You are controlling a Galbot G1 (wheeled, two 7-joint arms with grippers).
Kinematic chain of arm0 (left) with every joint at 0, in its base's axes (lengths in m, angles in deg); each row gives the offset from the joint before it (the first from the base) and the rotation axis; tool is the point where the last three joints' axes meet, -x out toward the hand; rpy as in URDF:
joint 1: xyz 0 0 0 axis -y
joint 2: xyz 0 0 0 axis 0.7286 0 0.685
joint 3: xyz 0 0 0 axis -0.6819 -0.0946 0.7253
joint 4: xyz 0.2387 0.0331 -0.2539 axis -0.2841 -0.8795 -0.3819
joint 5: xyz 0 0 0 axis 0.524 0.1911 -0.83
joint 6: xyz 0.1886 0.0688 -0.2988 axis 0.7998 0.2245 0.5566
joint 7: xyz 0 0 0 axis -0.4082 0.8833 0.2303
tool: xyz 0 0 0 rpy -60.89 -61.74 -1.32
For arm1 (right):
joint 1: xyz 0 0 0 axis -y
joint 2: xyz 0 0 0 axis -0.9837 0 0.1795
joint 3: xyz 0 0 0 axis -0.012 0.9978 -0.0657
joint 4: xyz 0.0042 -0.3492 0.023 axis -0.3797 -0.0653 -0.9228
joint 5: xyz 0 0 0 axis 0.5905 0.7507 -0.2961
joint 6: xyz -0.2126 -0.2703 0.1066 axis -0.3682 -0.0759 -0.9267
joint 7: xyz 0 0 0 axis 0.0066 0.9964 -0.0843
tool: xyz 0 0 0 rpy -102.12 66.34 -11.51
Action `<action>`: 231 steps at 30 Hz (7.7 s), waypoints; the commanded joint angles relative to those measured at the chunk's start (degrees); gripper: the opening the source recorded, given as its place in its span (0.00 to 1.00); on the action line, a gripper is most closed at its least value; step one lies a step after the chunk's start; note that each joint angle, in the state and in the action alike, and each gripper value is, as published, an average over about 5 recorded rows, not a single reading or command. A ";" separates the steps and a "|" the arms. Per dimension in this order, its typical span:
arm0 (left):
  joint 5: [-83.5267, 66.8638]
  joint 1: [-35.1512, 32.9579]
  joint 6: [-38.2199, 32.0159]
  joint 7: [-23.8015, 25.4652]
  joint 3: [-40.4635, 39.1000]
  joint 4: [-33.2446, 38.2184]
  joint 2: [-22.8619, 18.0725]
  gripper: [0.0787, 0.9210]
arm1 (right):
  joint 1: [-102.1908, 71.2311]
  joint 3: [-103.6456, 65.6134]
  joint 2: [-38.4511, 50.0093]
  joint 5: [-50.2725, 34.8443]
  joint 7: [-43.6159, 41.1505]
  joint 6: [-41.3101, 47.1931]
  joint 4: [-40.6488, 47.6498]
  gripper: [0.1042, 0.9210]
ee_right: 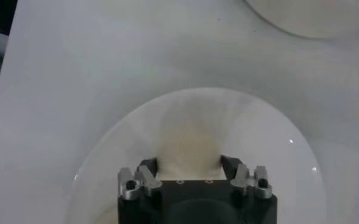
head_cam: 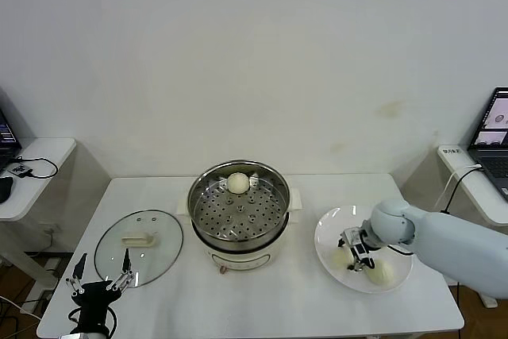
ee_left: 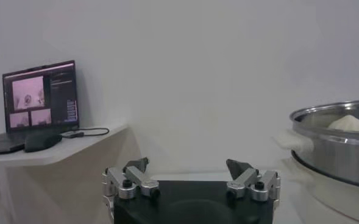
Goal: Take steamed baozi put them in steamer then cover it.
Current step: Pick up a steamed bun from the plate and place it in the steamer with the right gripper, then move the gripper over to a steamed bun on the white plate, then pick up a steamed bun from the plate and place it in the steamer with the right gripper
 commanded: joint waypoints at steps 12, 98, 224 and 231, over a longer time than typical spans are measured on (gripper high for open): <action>-0.18 0.60 0.28 0.02 -0.72 0.61 0.99 0.88 | 33.76 4.29 0.80 -13.31 -6.56 1.71 -2.30 0.62; 0.24 1.16 0.03 -0.02 0.98 1.34 0.42 0.88 | 37.90 11.65 -19.13 -17.40 -9.79 4.84 1.30 0.88; 1.24 2.23 0.01 -0.19 2.01 -0.46 -0.54 0.88 | 28.42 15.83 -33.39 -1.25 -3.94 -20.05 2.49 0.65; 1.05 2.31 -0.22 -0.27 2.33 -0.73 -0.54 0.88 | 26.60 16.13 -36.27 1.17 -3.13 -21.58 5.48 0.66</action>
